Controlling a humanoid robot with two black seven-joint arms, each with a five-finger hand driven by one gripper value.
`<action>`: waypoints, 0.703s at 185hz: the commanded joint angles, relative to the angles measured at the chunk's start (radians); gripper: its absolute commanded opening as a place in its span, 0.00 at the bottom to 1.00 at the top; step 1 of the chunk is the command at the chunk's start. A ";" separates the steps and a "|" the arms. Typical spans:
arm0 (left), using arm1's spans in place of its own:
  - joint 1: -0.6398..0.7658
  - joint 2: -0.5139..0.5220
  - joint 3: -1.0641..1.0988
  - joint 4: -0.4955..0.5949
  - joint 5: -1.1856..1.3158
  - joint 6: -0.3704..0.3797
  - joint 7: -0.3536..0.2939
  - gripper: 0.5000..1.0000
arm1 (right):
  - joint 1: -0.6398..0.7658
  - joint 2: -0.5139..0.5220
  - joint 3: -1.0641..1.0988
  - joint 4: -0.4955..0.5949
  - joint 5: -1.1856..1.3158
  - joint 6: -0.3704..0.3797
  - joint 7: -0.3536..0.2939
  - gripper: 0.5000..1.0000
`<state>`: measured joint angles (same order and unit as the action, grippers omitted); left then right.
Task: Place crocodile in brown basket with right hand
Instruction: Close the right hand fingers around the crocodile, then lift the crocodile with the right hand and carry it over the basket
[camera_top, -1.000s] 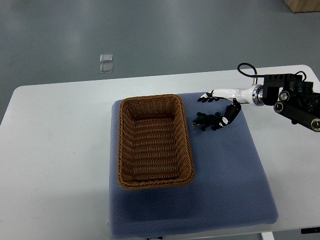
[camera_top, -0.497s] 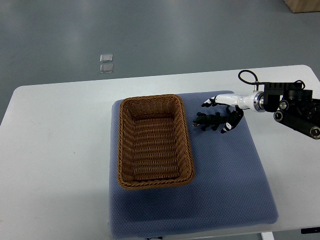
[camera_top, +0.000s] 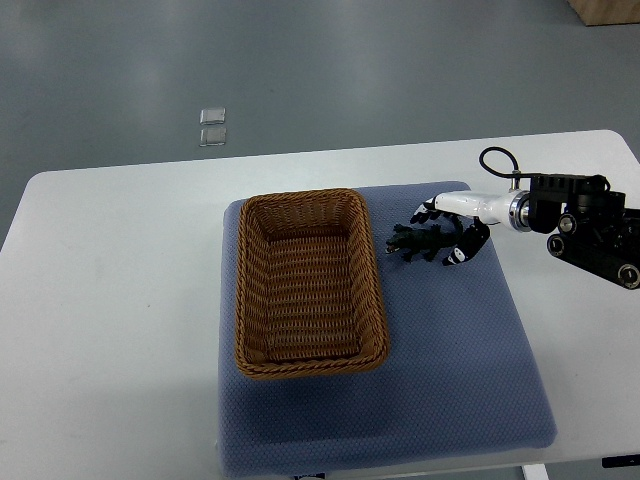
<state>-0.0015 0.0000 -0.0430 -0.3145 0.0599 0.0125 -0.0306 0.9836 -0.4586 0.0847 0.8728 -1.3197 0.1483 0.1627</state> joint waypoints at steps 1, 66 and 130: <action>0.000 0.000 0.000 0.000 0.000 0.000 0.000 1.00 | 0.000 0.000 0.000 0.000 -0.001 -0.004 0.000 0.44; 0.000 0.000 0.000 0.000 -0.002 0.001 0.000 1.00 | 0.004 -0.002 0.001 -0.001 -0.024 -0.024 0.015 0.00; 0.000 0.000 0.002 0.000 0.000 0.000 0.000 1.00 | 0.086 -0.026 0.018 0.002 -0.006 -0.001 0.018 0.00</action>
<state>-0.0015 0.0000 -0.0417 -0.3143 0.0598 0.0135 -0.0304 1.0442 -0.4759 0.0960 0.8739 -1.3285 0.1340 0.1798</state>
